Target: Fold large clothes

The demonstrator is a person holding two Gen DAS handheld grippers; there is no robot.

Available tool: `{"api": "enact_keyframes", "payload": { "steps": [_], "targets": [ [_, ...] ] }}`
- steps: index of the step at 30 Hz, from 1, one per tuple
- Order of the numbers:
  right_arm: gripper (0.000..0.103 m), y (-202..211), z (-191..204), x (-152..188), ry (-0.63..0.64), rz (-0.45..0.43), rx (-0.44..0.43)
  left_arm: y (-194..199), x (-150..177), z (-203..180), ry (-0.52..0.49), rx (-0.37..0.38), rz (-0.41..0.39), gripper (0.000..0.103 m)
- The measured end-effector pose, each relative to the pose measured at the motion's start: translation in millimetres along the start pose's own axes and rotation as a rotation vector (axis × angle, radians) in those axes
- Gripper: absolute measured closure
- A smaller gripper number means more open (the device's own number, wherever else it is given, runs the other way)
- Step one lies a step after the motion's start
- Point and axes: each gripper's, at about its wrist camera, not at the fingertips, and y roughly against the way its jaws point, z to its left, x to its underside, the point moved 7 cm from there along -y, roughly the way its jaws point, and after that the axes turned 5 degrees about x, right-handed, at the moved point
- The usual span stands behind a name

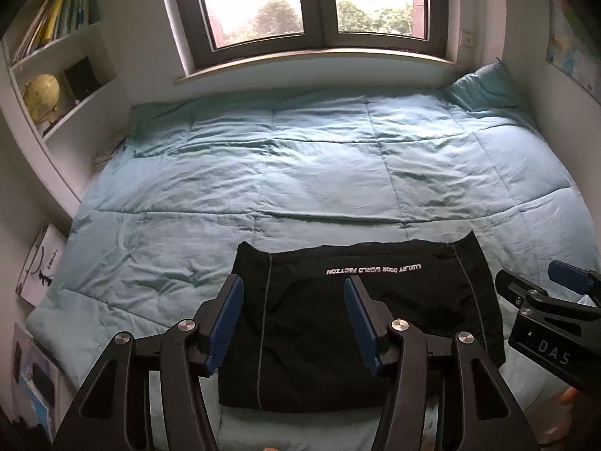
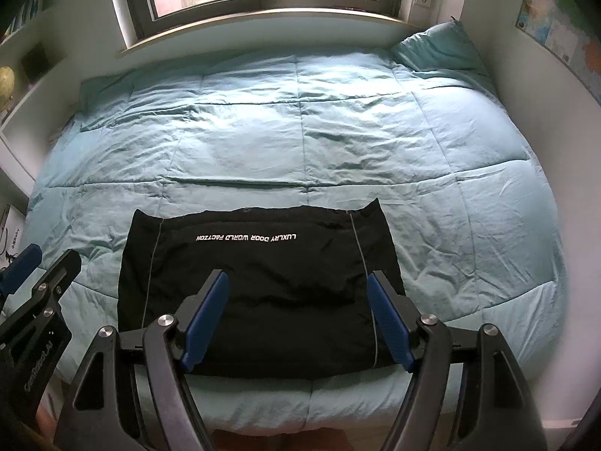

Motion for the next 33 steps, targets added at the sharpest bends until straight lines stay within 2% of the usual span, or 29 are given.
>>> {"api": "enact_keyframes", "payload": {
  "steps": [33],
  "targets": [
    [0.026,-22,2,14,0.004,0.079,-0.039,-20,19,-14,-0.042,0.015,0.094,0.045]
  ]
}}
